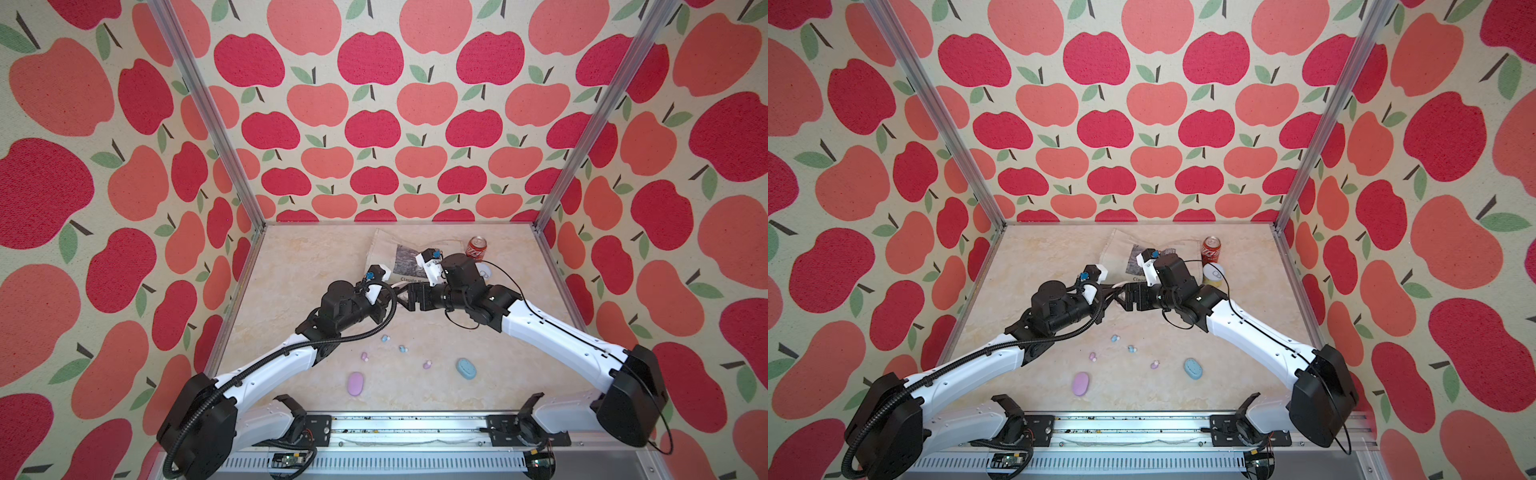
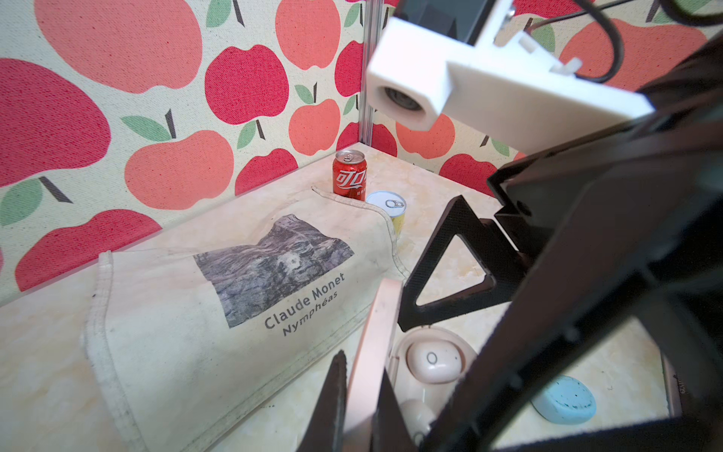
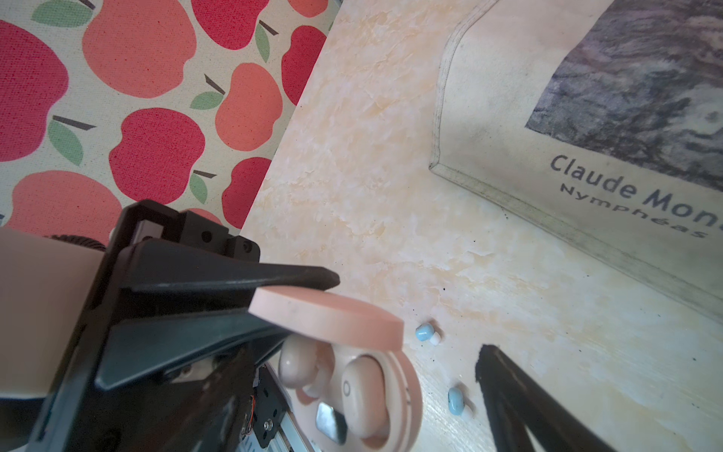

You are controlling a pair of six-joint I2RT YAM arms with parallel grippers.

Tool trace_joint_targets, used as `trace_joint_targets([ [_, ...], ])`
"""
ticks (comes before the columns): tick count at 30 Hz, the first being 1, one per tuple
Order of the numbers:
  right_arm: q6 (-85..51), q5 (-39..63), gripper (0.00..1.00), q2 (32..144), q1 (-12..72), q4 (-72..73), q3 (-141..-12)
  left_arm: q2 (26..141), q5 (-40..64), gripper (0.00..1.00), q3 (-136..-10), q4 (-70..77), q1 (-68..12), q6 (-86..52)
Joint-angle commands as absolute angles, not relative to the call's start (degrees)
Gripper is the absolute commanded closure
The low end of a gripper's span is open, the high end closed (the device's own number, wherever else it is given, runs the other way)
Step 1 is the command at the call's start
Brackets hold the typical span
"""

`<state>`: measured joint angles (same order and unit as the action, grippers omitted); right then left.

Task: Insert wireless bluetooth earbuds into charging case
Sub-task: Insert the wireless bluetooth earbud into the charging case.

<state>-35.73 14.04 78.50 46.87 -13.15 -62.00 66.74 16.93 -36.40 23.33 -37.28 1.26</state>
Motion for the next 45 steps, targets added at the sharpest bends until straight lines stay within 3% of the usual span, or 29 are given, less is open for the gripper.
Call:
trace_joint_targets([
  [1, -37.14, 14.39, 0.08, 79.31, 47.2, -11.38, -61.08, 66.29, 16.62, 1.0, -38.85, 23.31, -37.09, 2.39],
  [45, -38.06, 15.55, 0.09, 74.95, 43.68, -9.76, -58.46, 65.57, 17.01, 1.0, -38.67, 22.24, -36.39, 2.46],
])
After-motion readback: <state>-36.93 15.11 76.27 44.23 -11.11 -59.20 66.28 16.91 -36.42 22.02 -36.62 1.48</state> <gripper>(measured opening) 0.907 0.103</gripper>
